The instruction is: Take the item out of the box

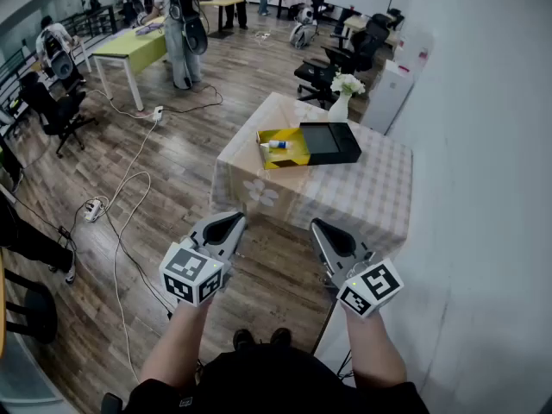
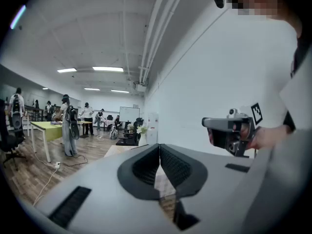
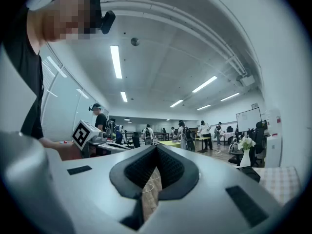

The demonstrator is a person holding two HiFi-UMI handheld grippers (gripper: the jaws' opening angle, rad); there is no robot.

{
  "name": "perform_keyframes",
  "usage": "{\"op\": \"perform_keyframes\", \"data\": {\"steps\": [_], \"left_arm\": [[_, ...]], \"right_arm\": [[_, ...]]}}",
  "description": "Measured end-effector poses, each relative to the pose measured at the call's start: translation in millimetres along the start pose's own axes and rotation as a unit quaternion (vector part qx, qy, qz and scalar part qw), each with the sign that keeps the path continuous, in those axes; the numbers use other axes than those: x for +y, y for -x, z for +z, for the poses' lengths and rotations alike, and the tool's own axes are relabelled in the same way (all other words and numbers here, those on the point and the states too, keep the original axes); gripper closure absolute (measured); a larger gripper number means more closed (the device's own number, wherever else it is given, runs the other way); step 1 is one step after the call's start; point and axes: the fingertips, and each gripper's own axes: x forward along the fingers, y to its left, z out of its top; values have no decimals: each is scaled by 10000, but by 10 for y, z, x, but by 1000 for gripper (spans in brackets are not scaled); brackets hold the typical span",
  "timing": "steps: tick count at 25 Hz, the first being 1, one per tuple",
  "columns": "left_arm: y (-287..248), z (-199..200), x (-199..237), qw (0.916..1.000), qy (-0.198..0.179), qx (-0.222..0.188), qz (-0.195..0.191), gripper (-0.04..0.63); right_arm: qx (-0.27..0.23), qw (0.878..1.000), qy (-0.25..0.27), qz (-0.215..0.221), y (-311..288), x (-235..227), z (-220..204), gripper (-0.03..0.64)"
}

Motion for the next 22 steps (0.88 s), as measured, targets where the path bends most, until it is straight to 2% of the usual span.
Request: {"op": "perform_keyframes", "data": {"steps": [6,13,18,22], "left_arm": [[20,-33,-114,9996,-245,120,-55,580],[153,-39,-100,9997,-191,78,-112,580],[300,-113,-30,9999,-59,84,-97,580],[434,-119,-10,9998,-140,56,-160,580]], "right_arm": [[8,10000,-14,-10,26,-29,-71,581],[34,9998,-196,-60,60,20,-147,581],[388,9987,289,183,72,271,-219,578],[301,9993,145,148,66,380,-222,578]]}}
